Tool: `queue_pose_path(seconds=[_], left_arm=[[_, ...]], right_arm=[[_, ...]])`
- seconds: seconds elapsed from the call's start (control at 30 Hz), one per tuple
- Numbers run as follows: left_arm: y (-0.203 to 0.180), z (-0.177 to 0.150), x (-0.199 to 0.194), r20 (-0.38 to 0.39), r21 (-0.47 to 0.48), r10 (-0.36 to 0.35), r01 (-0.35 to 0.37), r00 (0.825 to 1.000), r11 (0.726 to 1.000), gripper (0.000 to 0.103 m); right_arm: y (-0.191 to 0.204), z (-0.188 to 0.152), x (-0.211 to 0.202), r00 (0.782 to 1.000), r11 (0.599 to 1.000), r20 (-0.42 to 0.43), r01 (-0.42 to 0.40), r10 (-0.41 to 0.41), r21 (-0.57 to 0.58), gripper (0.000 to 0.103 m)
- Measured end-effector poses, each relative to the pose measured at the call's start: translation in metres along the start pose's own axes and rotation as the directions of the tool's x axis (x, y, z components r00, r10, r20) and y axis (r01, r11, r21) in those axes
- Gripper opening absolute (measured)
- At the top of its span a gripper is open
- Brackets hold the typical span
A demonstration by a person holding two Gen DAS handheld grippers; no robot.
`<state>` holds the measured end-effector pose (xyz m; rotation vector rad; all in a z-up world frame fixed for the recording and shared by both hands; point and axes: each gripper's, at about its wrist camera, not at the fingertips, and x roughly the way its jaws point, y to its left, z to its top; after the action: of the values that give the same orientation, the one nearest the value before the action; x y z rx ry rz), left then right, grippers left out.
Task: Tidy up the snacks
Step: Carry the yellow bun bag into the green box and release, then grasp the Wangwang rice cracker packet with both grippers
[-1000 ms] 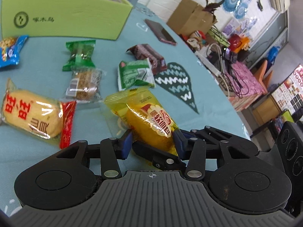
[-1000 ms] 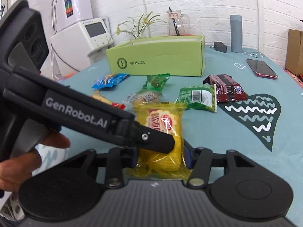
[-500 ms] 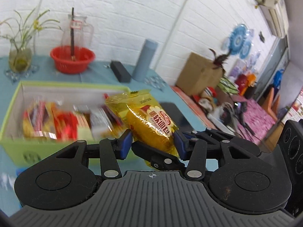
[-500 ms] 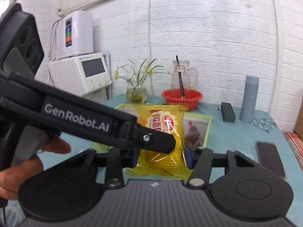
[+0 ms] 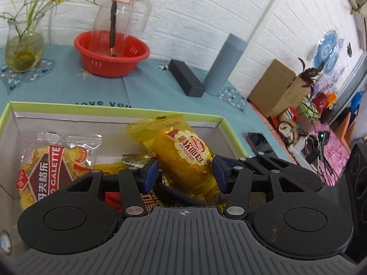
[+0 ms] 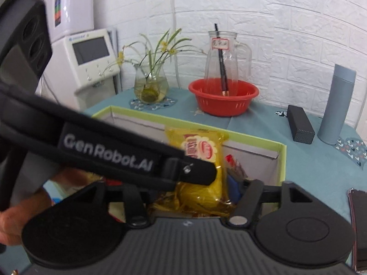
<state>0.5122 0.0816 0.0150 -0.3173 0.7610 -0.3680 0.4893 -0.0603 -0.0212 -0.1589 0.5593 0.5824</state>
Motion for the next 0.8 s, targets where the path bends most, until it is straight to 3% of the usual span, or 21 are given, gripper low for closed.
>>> queue_pose_path(seconds=[0.07,0.17,0.2,0.3,0.43,0.63,0.8], left_arm=[[-0.004,-0.001,-0.009,0.009,0.000,-0.005,0.005,1.000,1.000,0.042],[-0.020,-0.005,-0.046,0.079,0.030,-0.012,0.010,0.997,1.000,0.050],[-0.027,-0.008,-0.062,0.112,0.042,-0.012,0.007,0.994,0.999,0.056],[-0.045,-0.024,-0.109,0.193,0.064,-0.015,0.002,0.981,0.998,0.062],[-0.060,-0.066,-0.162,0.243,0.090,0.017,-0.040,0.970,0.995,0.070],[-0.050,-0.163,-0.193,0.164,0.056,0.159,-0.170,0.974,0.984,0.066],[-0.010,-0.226,-0.212,0.071,-0.118,0.214,-0.205,0.974,0.972,0.060]], right_arm=[[-0.001,0.001,-0.009,1.000,1.000,0.012,-0.001,0.000,0.008,0.081],[0.002,0.004,-0.043,0.998,1.000,0.065,0.023,-0.023,0.000,0.096],[0.005,0.004,-0.058,0.996,1.000,0.087,0.026,-0.025,-0.008,0.096],[0.017,-0.007,-0.105,0.990,0.999,0.134,0.037,-0.033,-0.022,0.101],[0.043,-0.042,-0.154,0.988,1.000,0.154,0.019,-0.018,-0.006,0.102],[0.101,-0.120,-0.189,0.992,0.993,0.066,-0.109,0.106,0.036,0.102],[0.157,-0.148,-0.179,0.981,0.979,-0.014,-0.195,0.195,-0.066,0.102]])
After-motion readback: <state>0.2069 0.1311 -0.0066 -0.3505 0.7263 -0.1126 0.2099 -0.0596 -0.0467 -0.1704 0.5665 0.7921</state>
